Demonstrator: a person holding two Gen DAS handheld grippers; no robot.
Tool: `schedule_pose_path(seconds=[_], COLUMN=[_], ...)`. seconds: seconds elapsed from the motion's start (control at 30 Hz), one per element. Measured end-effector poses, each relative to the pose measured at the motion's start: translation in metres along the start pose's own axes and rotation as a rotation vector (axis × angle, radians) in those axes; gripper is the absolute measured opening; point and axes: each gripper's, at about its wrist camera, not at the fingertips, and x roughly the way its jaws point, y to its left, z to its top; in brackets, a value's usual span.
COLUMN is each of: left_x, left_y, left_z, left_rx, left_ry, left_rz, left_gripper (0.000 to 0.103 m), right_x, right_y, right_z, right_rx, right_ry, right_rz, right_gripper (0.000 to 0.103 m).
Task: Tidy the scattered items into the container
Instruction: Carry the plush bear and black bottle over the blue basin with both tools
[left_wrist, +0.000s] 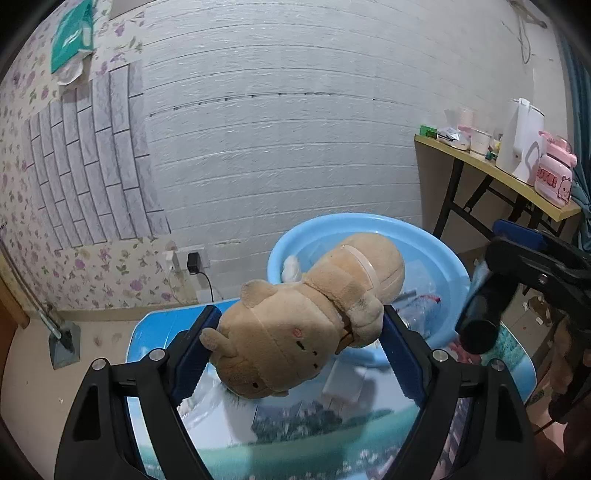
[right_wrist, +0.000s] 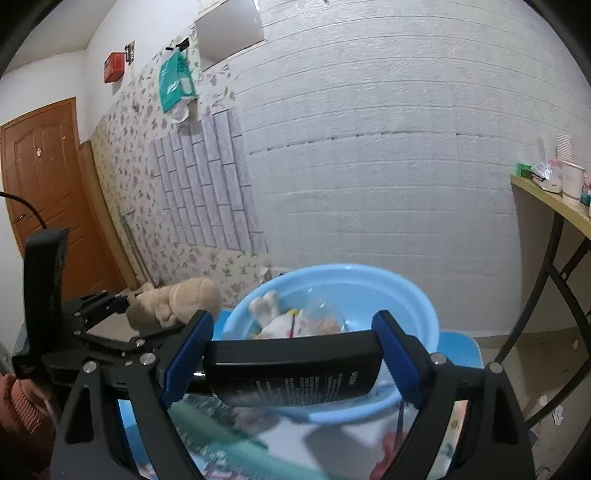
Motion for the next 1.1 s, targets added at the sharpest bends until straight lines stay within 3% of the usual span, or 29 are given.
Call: schedule_pose_path(seconds=[0.33, 0.63, 1.1], left_x=[0.045, 0.085, 0.091], left_y=[-0.01, -0.02, -0.034], left_z=[0.02, 0.02, 0.012], left_rx=[0.033, 0.06, 0.13], left_ry=[0.043, 0.103, 0.106], left_rz=[-0.009, -0.032, 0.001], left_gripper=[0.084, 0.085, 0.087], right_x=[0.054, 0.089, 0.094], right_y=[-0.032, -0.052, -0.061], right_z=[0.006, -0.01, -0.024], right_rx=[0.038, 0.053, 0.051], right_ry=[0.053, 0.119, 0.171], right_rz=[0.002, -0.004, 0.035], right_gripper=[0.089, 0.089, 0.09])
